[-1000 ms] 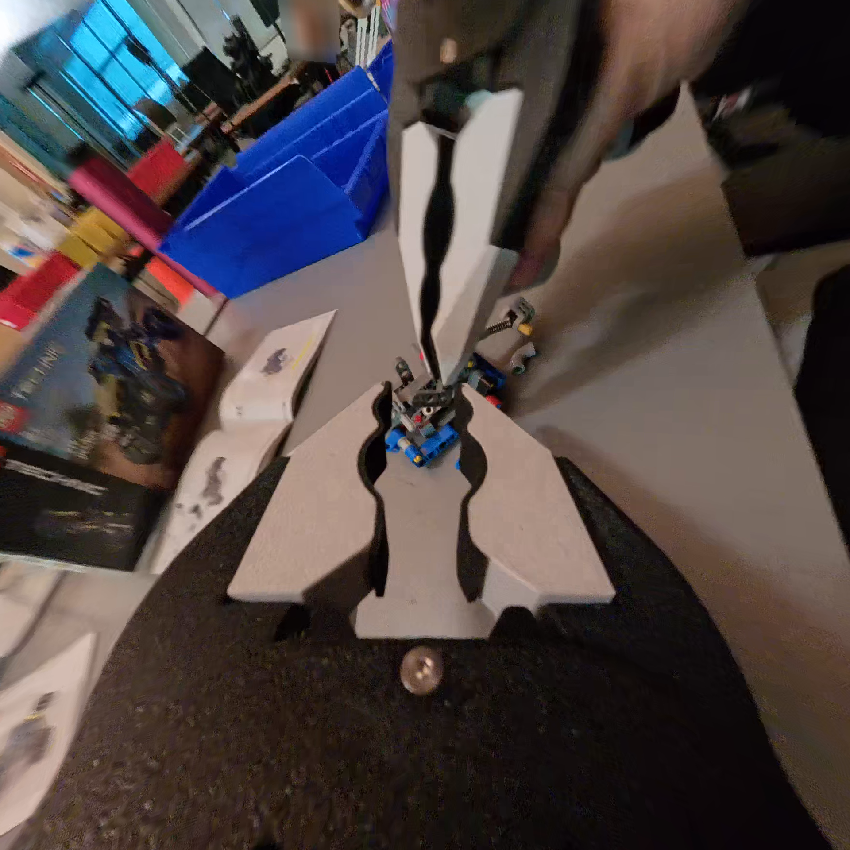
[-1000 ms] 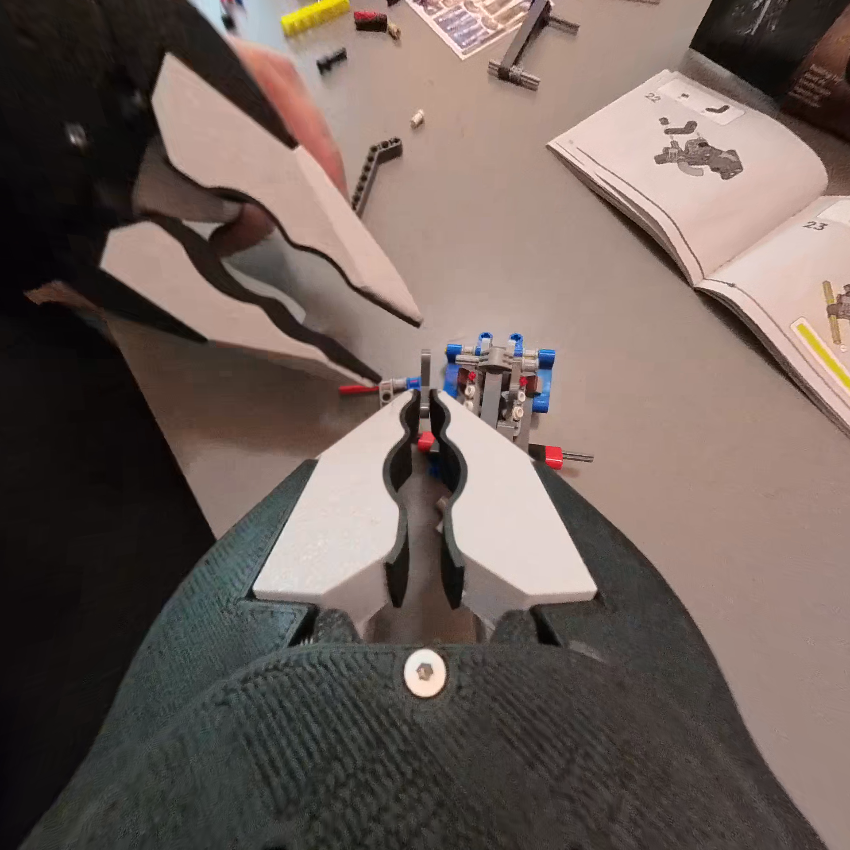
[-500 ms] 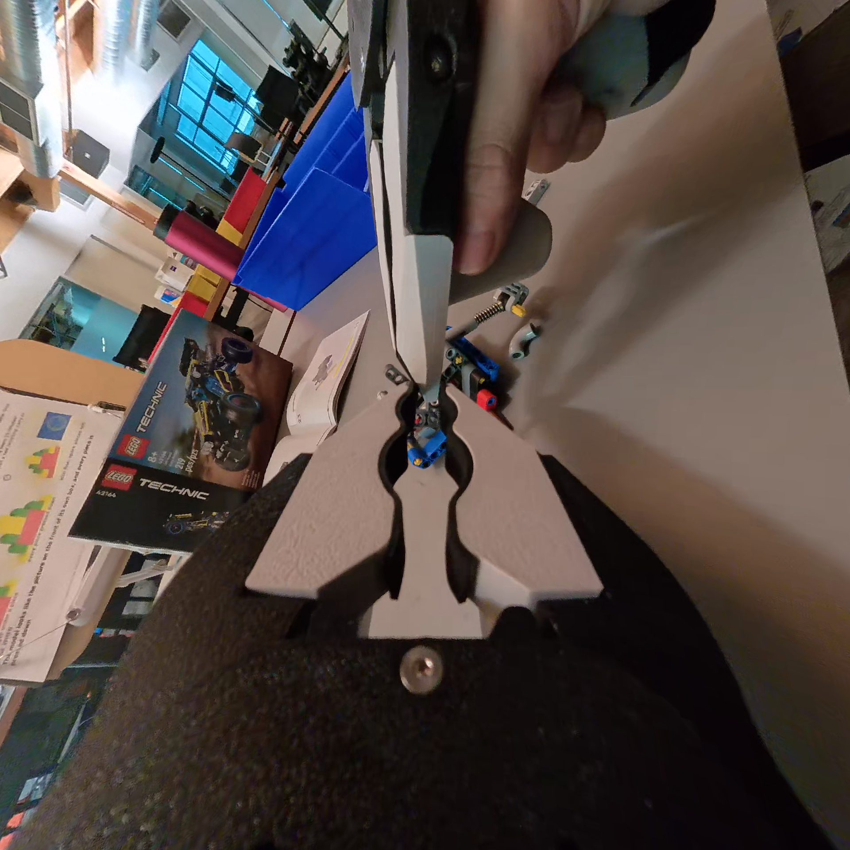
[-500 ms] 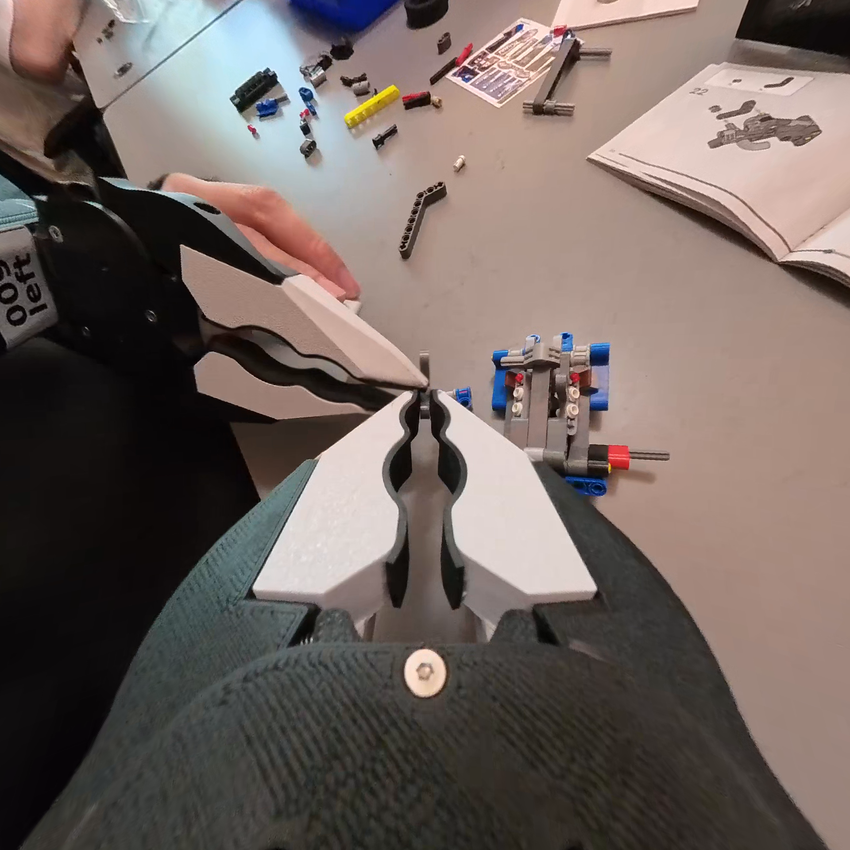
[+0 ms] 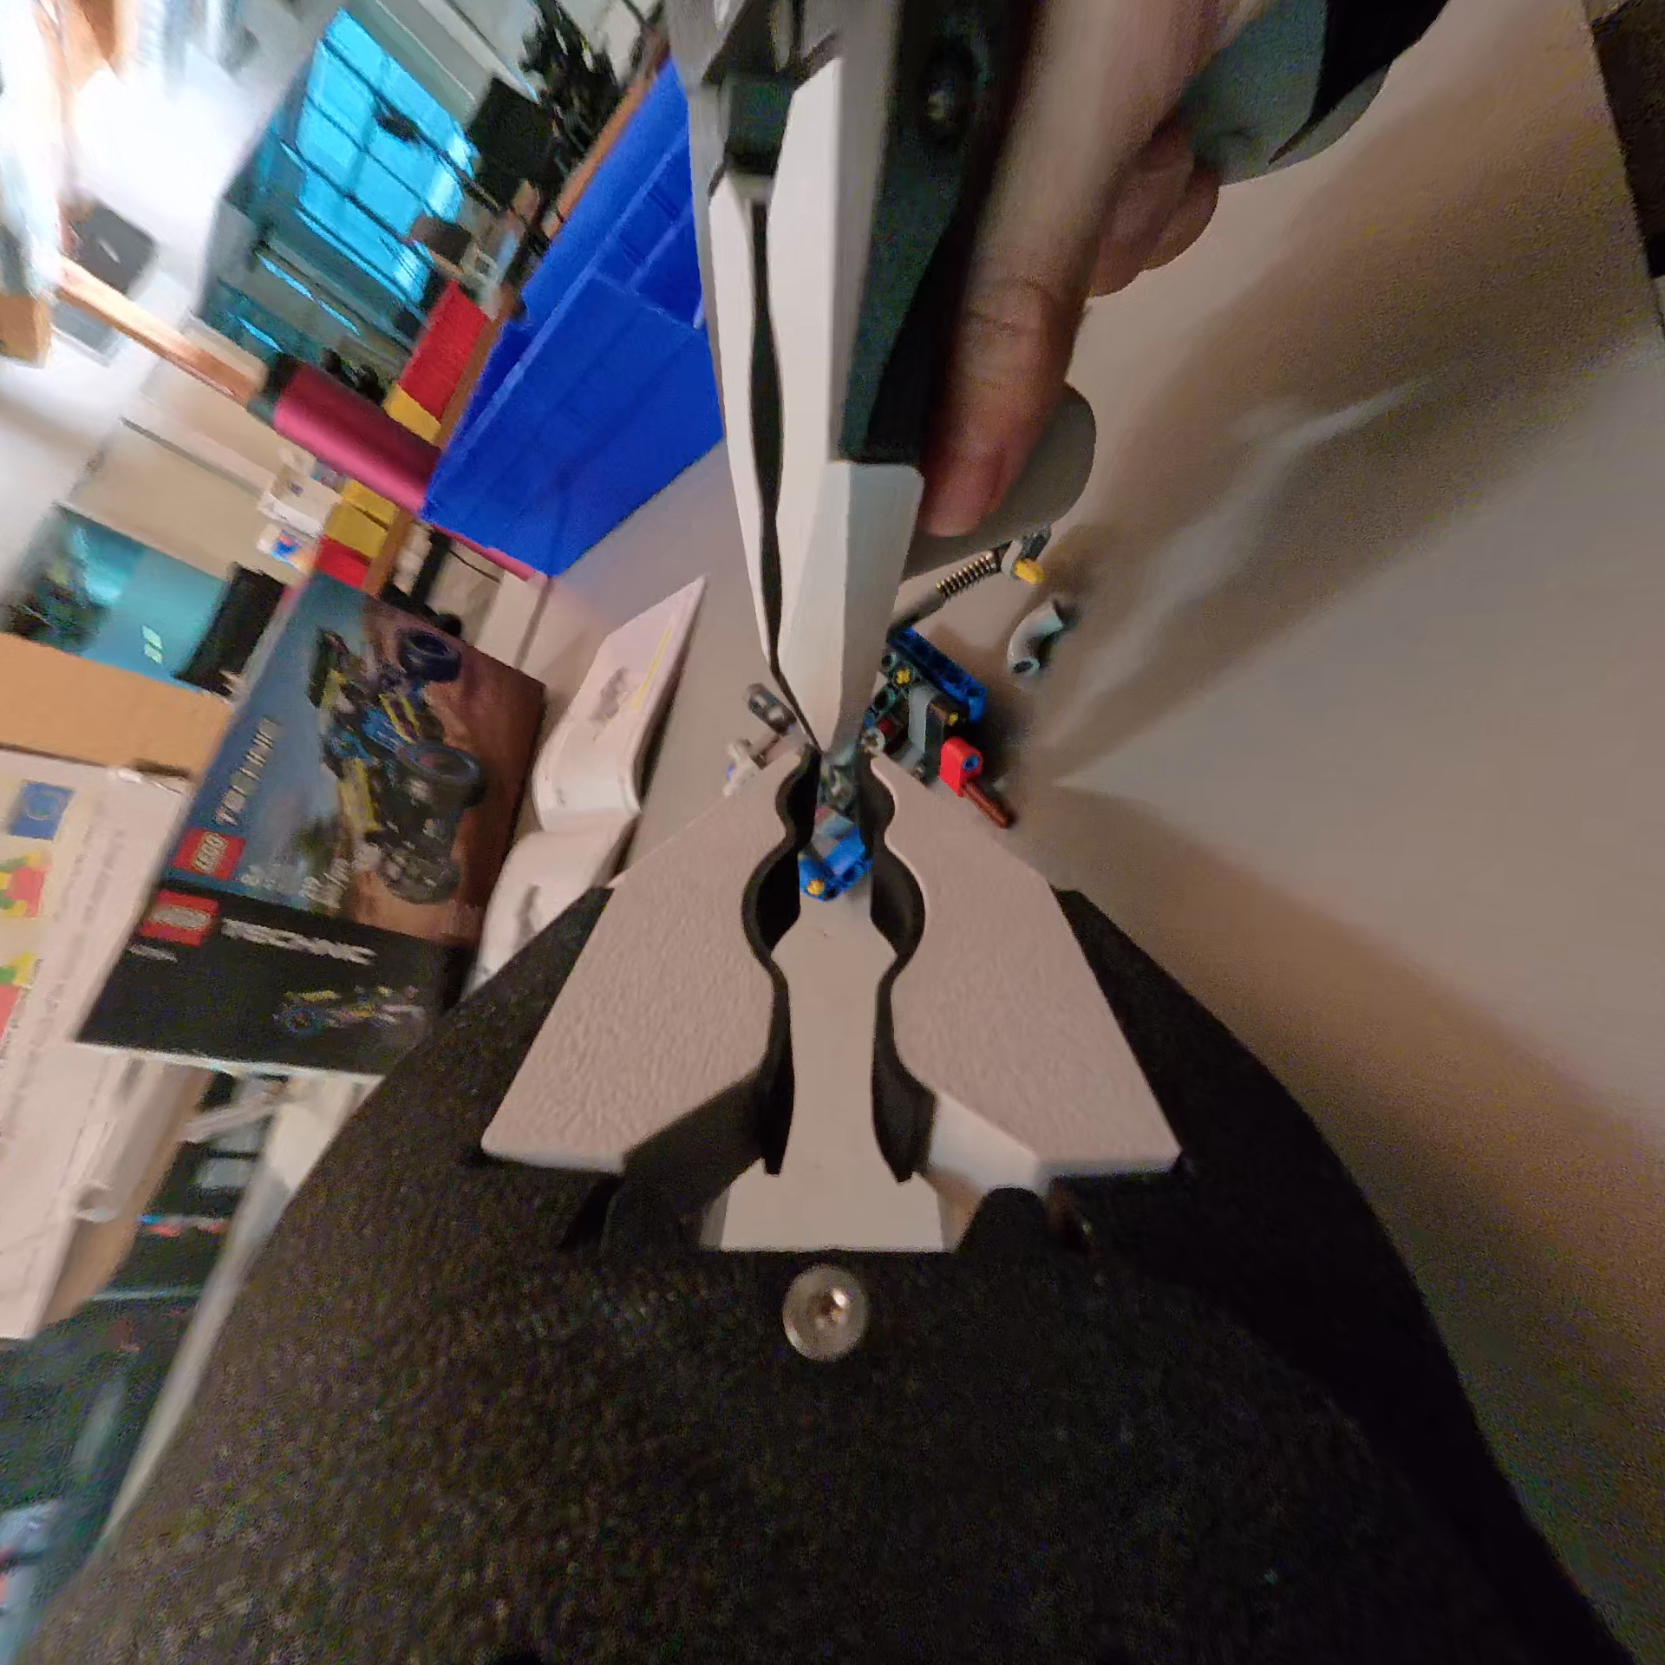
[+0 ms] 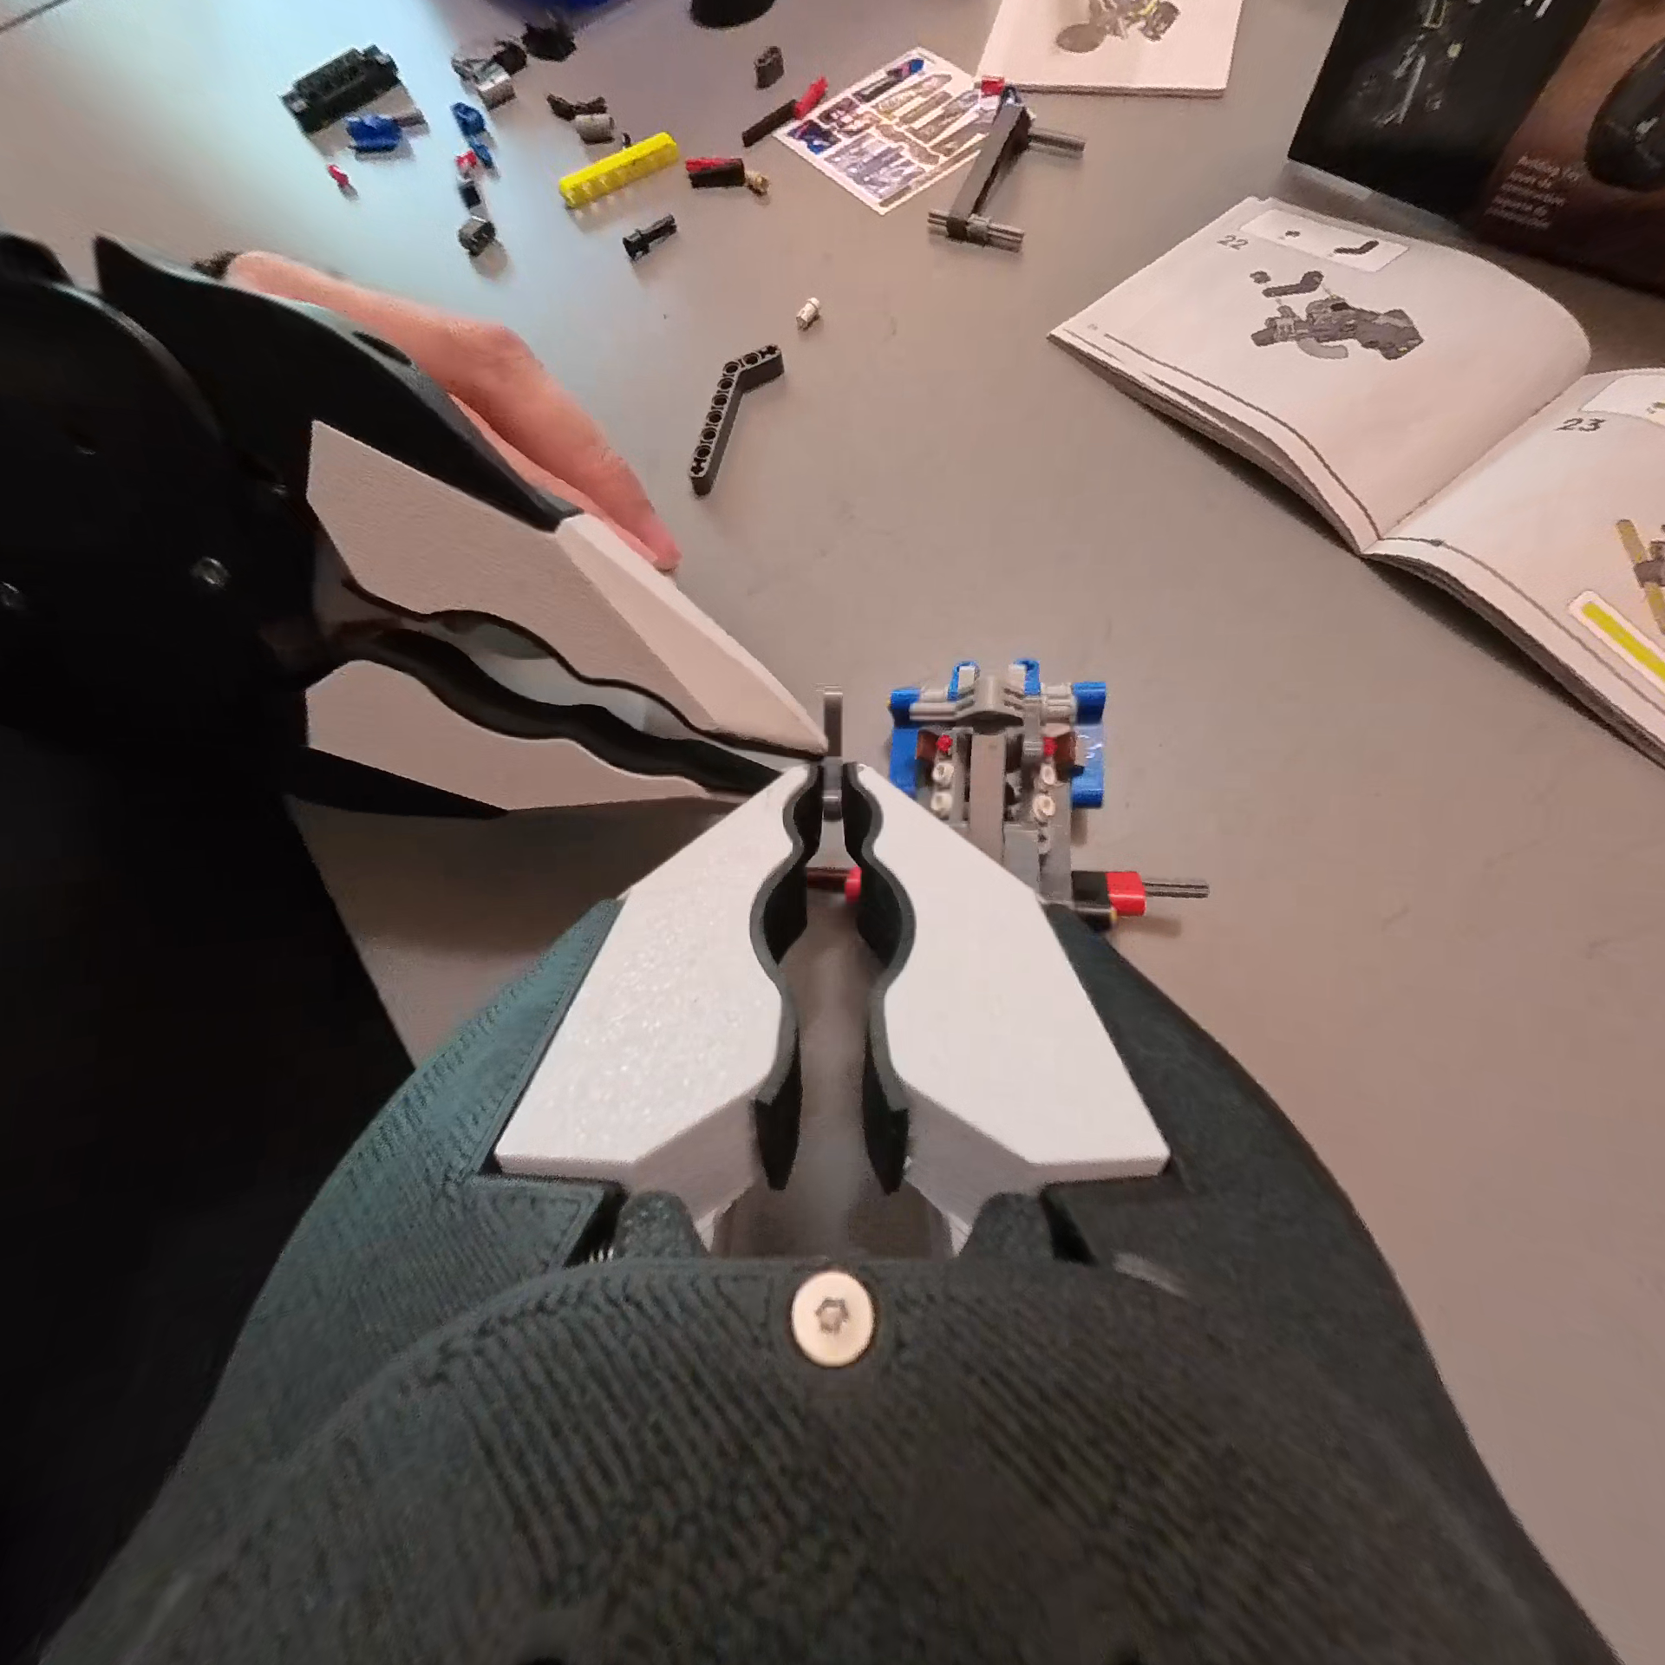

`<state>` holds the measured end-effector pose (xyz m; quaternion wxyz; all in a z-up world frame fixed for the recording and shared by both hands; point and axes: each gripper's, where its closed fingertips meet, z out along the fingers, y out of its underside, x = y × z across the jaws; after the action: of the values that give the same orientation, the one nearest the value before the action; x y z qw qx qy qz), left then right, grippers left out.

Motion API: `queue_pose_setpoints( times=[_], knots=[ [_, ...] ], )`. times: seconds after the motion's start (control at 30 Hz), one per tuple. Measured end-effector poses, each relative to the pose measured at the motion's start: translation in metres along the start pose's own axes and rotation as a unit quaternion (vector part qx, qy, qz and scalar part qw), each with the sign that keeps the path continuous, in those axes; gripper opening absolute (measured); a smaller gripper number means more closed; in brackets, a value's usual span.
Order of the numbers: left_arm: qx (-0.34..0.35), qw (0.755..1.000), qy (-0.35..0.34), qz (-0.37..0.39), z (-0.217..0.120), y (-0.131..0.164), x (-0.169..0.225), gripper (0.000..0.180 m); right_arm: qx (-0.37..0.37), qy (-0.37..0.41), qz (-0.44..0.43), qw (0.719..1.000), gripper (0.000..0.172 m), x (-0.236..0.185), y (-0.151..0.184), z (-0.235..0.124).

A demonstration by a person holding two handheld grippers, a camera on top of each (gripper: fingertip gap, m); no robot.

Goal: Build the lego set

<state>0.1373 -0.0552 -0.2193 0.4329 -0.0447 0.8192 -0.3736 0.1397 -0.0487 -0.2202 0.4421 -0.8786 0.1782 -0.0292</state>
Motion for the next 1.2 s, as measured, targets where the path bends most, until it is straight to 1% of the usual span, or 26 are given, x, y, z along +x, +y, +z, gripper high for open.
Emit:
queue_pose_setpoints(
  times=[0.03, 0.07, 0.1, 0.13, 0.17, 0.2, 0.23, 0.27, 0.3, 0.37, 0.43, 0.47, 0.53, 0.57, 0.63, 0.7, 0.77, 0.83, 0.87, 0.9, 0.93, 0.97, 1.07, 1.2],
  knots=[
    [-0.012, 0.999, 0.016, -0.030, -0.001, 0.004, 0.001, 0.009, 0.001, 0.022, -0.012, 1.000, 0.001, 0.006, 0.001, -0.001],
    [-0.022, 0.996, 0.037, -0.080, -0.002, 0.007, 0.002, 0.014, 0.002, 0.040, -0.025, 0.999, 0.001, 0.010, 0.001, -0.002],
    [-0.029, 0.987, 0.054, -0.151, -0.004, 0.009, 0.000, 0.016, 0.006, 0.050, -0.036, 0.998, 0.001, 0.011, 0.001, -0.003],
    [-0.031, 0.970, 0.067, -0.231, -0.006, 0.009, -0.003, 0.016, 0.015, 0.056, -0.041, 0.998, 0.000, 0.011, 0.000, -0.005],
    [-0.024, 0.946, 0.079, -0.312, -0.008, 0.009, -0.008, 0.015, 0.022, 0.058, -0.041, 0.997, 0.000, 0.011, -0.001, -0.005],
    [-0.015, 0.918, 0.093, -0.384, -0.008, 0.007, -0.012, 0.016, 0.027, 0.055, -0.040, 0.997, 0.001, 0.009, 0.000, -0.005],
    [-0.009, 0.892, 0.108, -0.439, -0.008, 0.007, -0.013, 0.018, 0.029, 0.054, -0.040, 0.997, 0.001, 0.008, 0.000, -0.004],
    [-0.012, 0.870, 0.121, -0.478, -0.007, 0.009, -0.013, 0.019, 0.034, 0.057, -0.044, 0.997, 0.001, 0.007, -0.001, -0.004],
    [-0.014, 0.854, 0.130, -0.504, -0.005, 0.012, -0.013, 0.019, 0.037, 0.055, -0.047, 0.997, 0.001, 0.005, -0.002, -0.004],
    [-0.004, 0.829, 0.139, -0.541, -0.003, 0.012, -0.013, 0.018, 0.039, 0.050, -0.050, 0.997, 0.000, 0.001, -0.003, -0.003],
    [0.015, 0.805, 0.162, -0.571, -0.003, 0.005, -0.011, 0.017, 0.037, 0.056, -0.057, 0.996, 0.001, 0.001, -0.003, -0.002],
    [0.013, 0.800, 0.166, -0.577, -0.003, 0.004, -0.009, 0.017, 0.035, 0.059, -0.059, 0.996, 0.001, 0.002, -0.003, -0.002],
    [0.003, 0.806, 0.157, -0.571, 0.000, 0.009, -0.008, 0.014, 0.038, 0.058, -0.057, 0.996, 0.001, 0.001, -0.004, -0.002],
    [0.006, 0.806, 0.152, -0.572, 0.000, 0.008, -0.009, 0.014, 0.039, 0.056, -0.055, 0.996, 0.001, 0.000, -0.005, -0.002],
    [0.021, 0.800, 0.148, -0.582, 0.001, 0.004, -0.011, 0.009, 0.037, 0.052, -0.054, 0.996, 0.001, -0.001, -0.005, 0.000],
    [0.019, 0.806, 0.140, -0.576, 0.002, 0.006, -0.011, 0.005, 0.037, 0.054, -0.052, 0.997, 0.001, -0.001, -0.004, 0.001],
    [0.007, 0.810, 0.134, -0.570, 0.003, 0.008, -0.008, 0.006, 0.038, 0.057, -0.044, 0.997, 0.001, 0.000, -0.003, 0.001],
    [0.001, 0.813, 0.126, -0.569, 0.004, 0.010, -0.008, 0.012, 0.050, 0.065, -0.032, 0.996, 0.000, 0.004, -0.006, -0.002],
    [0.001, 0.815, 0.122, -0.567, 0.004, 0.010, -0.008, 0.010, 0.055, 0.065, -0.027, 0.996, 0.000, 0.006, -0.007, -0.003],
    [0.007, 0.814, 0.118, -0.568, 0.004, 0.009, -0.009, 0.003, 0.057, 0.062, -0.023, 0.996, 0.000, 0.006, -0.007, -0.004],
    [0.019, 0.811, 0.115, -0.574, 0.004, 0.006, -0.011, 0.000, 0.059, 0.061, -0.022, 0.996, 0.000, 0.006, -0.007, -0.004],
    [0.024, 0.807, 0.112, -0.579, 0.004, 0.005, -0.013, 0.000, 0.061, 0.061, -0.021, 0.996, 0.000, 0.006, -0.008, -0.004],
    [0.024, 0.806, 0.112, -0.580, 0.005, 0.005, -0.013, 0.000, 0.062, 0.058, -0.017, 0.996, 0.000, 0.007, -0.007, -0.005],
    [0.030, 0.800, 0.112, -0.588, 0.004, 0.003, -0.014, 0.007, 0.063, 0.054, -0.014, 0.996, 0.000, 0.006, -0.007, -0.004]
  ],
)
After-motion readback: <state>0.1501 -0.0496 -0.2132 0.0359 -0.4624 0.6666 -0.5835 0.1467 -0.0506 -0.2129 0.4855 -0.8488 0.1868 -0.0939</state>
